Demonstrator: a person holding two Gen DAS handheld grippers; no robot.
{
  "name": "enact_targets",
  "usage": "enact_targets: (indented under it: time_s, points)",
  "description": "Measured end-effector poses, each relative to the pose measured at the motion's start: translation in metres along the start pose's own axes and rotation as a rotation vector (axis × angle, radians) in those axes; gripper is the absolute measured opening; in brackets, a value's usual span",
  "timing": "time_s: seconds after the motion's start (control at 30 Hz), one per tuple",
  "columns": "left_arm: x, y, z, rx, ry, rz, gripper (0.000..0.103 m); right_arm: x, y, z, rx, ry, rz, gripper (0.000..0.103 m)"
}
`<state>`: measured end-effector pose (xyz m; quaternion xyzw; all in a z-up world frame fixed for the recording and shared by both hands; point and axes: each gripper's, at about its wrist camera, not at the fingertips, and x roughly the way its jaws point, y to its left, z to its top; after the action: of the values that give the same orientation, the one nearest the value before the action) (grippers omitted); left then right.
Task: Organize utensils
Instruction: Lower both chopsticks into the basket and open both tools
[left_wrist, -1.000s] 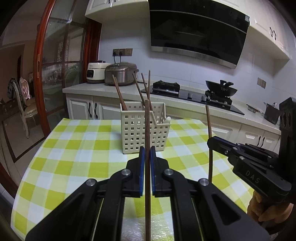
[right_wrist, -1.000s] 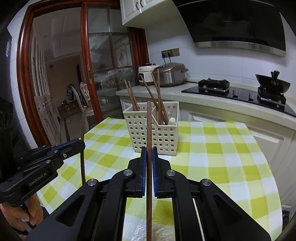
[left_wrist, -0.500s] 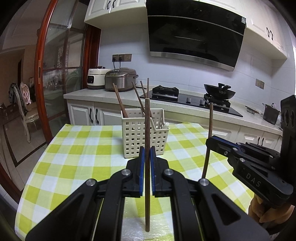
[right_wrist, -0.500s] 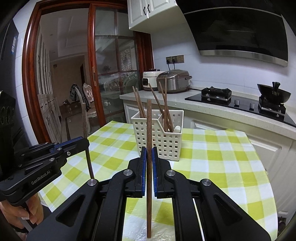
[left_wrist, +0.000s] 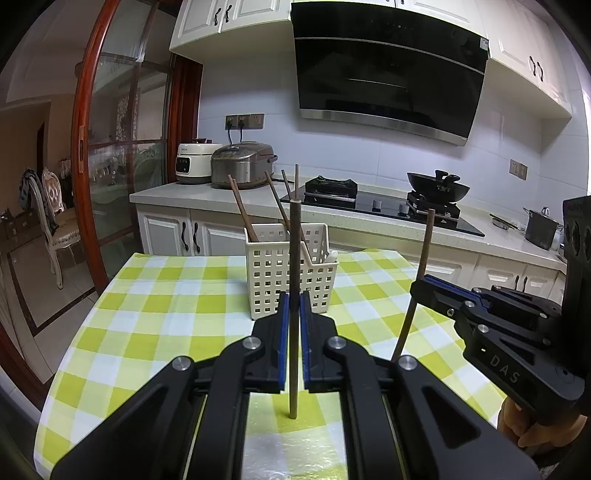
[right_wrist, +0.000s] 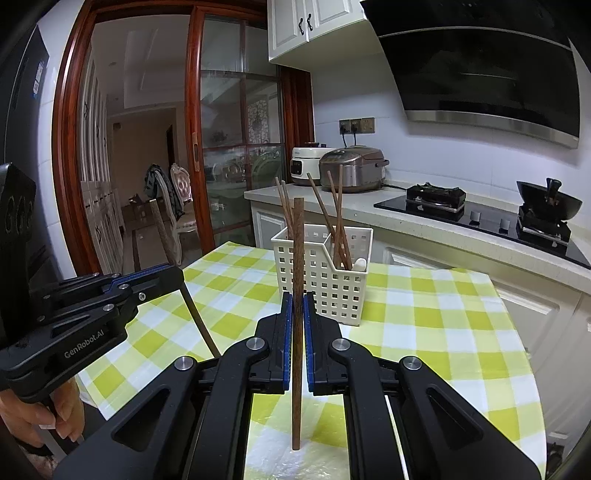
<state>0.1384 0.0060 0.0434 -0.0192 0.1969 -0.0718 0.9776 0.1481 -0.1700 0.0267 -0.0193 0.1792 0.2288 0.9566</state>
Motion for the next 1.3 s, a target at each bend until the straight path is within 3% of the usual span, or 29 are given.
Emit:
enact_targets:
  time_s: [0.33,0.7,0.9,1.3]
  points:
    - [-0.001,0.0,0.007,0.012,-0.013,-0.003,0.006,0.003,-0.011,0.007,0.007,-0.021,-0.008,0.006]
    - [0.009,0.003,0.036,0.028,-0.029,-0.008,0.006,0.014,-0.021,0.037,-0.008,-0.054,-0.007,0.006]
    - [0.018,0.003,0.072,0.051,-0.06,-0.001,0.006,0.027,-0.03,0.059,0.004,-0.064,-0.006,0.006]
    - [0.05,0.006,0.175,0.059,-0.121,0.017,0.006,0.072,-0.056,0.13,0.044,-0.074,-0.017,0.006]
